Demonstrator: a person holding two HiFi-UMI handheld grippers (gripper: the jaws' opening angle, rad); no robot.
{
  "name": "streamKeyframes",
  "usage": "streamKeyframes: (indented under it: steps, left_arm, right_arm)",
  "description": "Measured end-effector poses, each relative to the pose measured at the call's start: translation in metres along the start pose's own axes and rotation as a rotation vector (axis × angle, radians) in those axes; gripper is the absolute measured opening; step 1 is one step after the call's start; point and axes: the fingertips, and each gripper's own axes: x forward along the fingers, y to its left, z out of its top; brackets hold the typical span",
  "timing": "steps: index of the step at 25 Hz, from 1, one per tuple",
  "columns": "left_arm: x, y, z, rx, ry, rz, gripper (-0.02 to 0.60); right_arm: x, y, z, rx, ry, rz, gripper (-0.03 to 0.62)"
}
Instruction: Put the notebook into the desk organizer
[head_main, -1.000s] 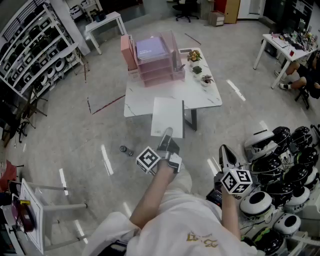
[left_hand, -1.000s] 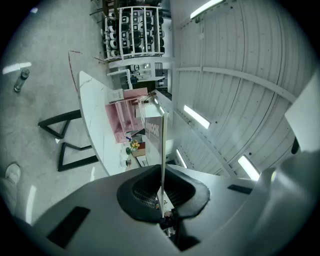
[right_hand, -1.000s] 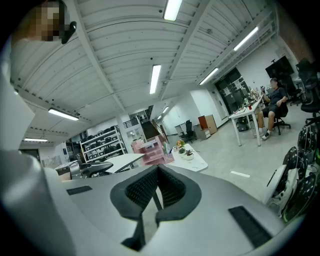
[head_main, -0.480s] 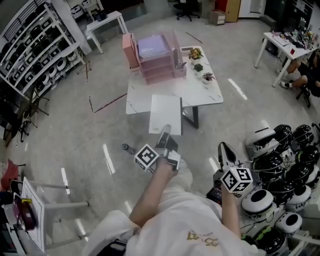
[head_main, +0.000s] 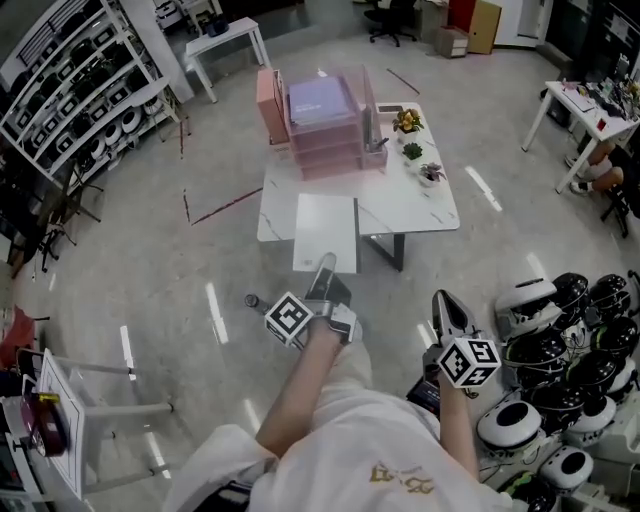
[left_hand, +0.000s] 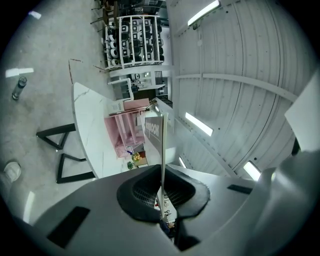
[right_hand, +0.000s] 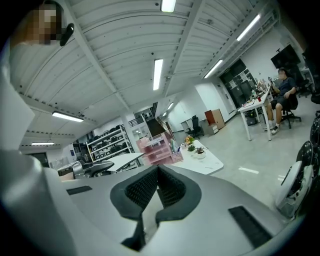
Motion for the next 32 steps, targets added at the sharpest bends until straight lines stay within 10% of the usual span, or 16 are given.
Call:
streamKeyframes:
  steps: [15, 32]
  left_arm:
    - [0.159, 0.069, 0.084, -0.079, -0.025, 0.028, 0.026]
    - [0.229, 0.103, 0.118, -0.123, -0.027, 0.033, 0.026]
  right_arm:
    - [0.167, -0.028, 0.036, -0.035, 0.086, -0.018, 0.012]
    - [0.258, -0.047, 0.041, -0.029, 0.137, -0.024, 0.012]
